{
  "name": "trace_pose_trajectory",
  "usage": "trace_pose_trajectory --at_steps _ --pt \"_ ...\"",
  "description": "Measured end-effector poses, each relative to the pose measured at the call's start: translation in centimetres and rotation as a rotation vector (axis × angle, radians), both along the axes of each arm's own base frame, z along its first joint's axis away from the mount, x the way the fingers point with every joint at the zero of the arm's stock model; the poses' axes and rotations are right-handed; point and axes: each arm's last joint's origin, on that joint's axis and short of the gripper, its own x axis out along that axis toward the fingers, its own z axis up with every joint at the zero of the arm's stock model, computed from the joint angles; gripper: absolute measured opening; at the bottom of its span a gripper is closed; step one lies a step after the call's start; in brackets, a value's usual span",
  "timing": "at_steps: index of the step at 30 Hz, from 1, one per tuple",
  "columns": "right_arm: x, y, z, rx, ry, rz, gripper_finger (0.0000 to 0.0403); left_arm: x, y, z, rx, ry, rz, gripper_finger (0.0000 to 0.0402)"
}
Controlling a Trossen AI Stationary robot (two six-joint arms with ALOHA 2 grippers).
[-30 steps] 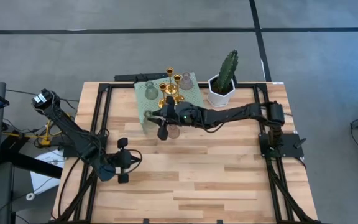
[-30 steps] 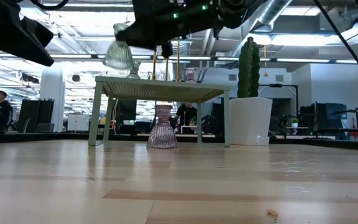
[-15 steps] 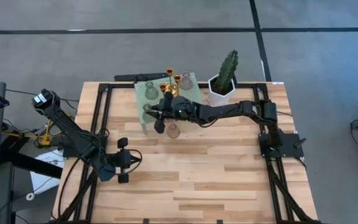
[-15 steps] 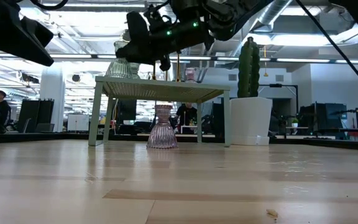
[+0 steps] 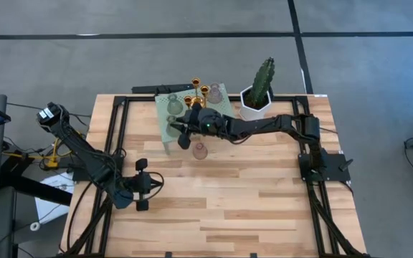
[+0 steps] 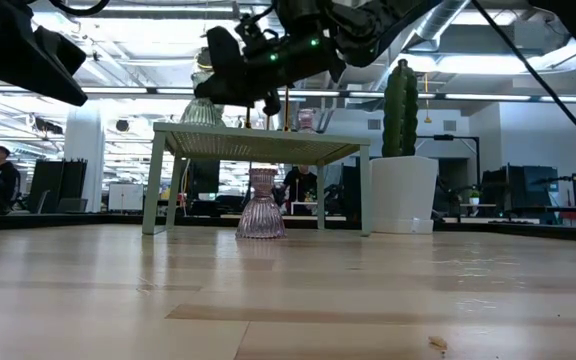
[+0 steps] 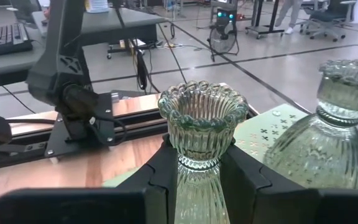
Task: Pick & Place candle stick holders
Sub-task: Put the green glass candle holder on the shelf
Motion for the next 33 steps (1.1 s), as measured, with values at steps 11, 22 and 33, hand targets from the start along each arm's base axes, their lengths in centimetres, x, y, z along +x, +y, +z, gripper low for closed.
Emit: trace_pose_trajectory --at_steps 11,22,33 --pt "-0.1 0.6 0.3 -0.070 0.017 0.032 0.0155 0.0 0.0 0.0 -0.006 -0.002 0.005 0.0002" --pt "-0.2 0.7 1.5 -0.111 -0.039 0.027 0.0202 0.0 0.0 0.0 -0.009 -0.004 0.005 0.0002" --pt "-0.2 0.7 1.9 -0.167 -0.057 0.019 0.0181 0.0 0.0 0.0 -0.009 -0.004 0.005 0.0002"
